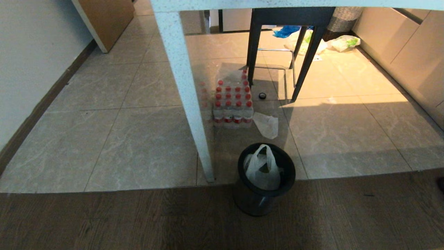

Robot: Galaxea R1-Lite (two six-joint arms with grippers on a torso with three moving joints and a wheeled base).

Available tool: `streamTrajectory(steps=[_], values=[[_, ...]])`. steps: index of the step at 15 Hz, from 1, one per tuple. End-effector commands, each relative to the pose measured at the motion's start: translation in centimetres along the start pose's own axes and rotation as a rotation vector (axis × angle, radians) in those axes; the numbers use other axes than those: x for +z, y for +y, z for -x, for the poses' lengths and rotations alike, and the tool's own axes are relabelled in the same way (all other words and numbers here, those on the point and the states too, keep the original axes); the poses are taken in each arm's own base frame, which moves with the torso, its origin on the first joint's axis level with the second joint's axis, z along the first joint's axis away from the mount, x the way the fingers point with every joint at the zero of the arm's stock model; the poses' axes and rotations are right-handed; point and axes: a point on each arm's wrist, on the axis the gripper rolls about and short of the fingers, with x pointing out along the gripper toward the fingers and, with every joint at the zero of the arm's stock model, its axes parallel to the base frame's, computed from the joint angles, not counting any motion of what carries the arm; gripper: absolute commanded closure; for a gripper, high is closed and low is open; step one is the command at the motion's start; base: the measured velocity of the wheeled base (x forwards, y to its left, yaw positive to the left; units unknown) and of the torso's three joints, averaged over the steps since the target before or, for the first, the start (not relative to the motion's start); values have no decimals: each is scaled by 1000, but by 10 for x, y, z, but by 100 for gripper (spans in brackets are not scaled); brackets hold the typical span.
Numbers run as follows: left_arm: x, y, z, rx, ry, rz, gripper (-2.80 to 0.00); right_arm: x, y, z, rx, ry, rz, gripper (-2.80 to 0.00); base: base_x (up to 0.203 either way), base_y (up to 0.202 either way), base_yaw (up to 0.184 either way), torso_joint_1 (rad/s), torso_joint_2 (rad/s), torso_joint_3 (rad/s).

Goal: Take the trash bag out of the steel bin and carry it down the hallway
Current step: Place the outer trash can on the ground

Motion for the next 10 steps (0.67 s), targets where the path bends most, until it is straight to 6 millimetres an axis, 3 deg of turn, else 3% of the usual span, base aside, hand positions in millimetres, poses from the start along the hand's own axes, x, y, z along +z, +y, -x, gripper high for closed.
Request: streamTrajectory(steps=[1, 10], values=[[0, 0, 0, 0, 0, -1, 0, -11, 0, -2, 3, 39, 0, 0, 0, 195, -1, 0, 2, 5], [0, 0, 0, 0, 0, -1, 0, -11, 0, -2, 5, 37, -1, 0, 15, 189, 0, 2, 2, 1]])
